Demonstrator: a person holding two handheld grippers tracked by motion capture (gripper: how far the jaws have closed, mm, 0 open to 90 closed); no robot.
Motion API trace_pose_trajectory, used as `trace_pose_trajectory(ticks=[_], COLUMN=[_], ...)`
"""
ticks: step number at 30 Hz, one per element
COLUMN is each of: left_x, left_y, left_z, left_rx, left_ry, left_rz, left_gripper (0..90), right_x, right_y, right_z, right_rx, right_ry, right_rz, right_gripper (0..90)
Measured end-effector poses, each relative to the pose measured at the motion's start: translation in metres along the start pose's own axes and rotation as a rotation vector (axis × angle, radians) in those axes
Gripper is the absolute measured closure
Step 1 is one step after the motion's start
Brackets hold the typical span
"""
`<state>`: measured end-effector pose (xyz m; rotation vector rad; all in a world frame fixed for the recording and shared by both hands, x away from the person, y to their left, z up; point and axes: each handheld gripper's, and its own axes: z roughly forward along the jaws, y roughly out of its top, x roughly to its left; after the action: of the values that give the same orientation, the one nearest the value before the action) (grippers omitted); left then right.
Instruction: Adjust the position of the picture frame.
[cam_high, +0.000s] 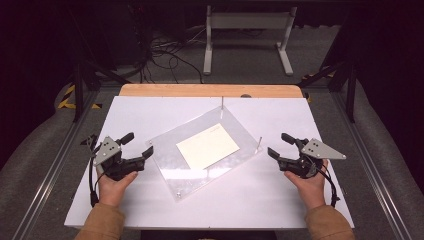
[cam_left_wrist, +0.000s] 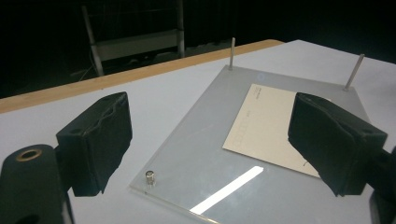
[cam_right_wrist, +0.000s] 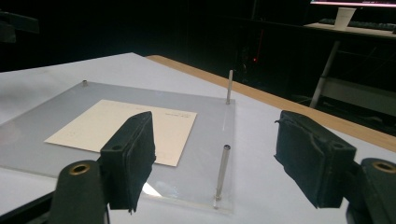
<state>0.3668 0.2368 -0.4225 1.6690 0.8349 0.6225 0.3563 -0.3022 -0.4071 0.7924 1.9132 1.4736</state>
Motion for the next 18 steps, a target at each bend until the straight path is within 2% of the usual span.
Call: trace_pose_trajectory(ticks=[8, 13, 18], left_x=[0.003, 0.011, 0.017], left_y=[0.008, 0.019, 0.022], left_z=[0.008, 0.020, 0.031], left_rx=[0.030, 0.080, 0.144], left_ry=[0.005, 0.004, -0.004], left_rz=[0.001, -0.015, 0.030], left_gripper=[15.2, 17.1, 23.1], right_x=[0.000, 0.001, 0.003], right_y=[-0.001, -0.003, -0.004], right_z=[-0.006, -0.012, -0.023], right_rx=[-0.012, 0.014, 0.023], right_ry=[-0.012, -0.030, -0.036], right_rz=[-0.004, -0.008, 0.005], right_gripper=[29.1, 30.5, 36.0])
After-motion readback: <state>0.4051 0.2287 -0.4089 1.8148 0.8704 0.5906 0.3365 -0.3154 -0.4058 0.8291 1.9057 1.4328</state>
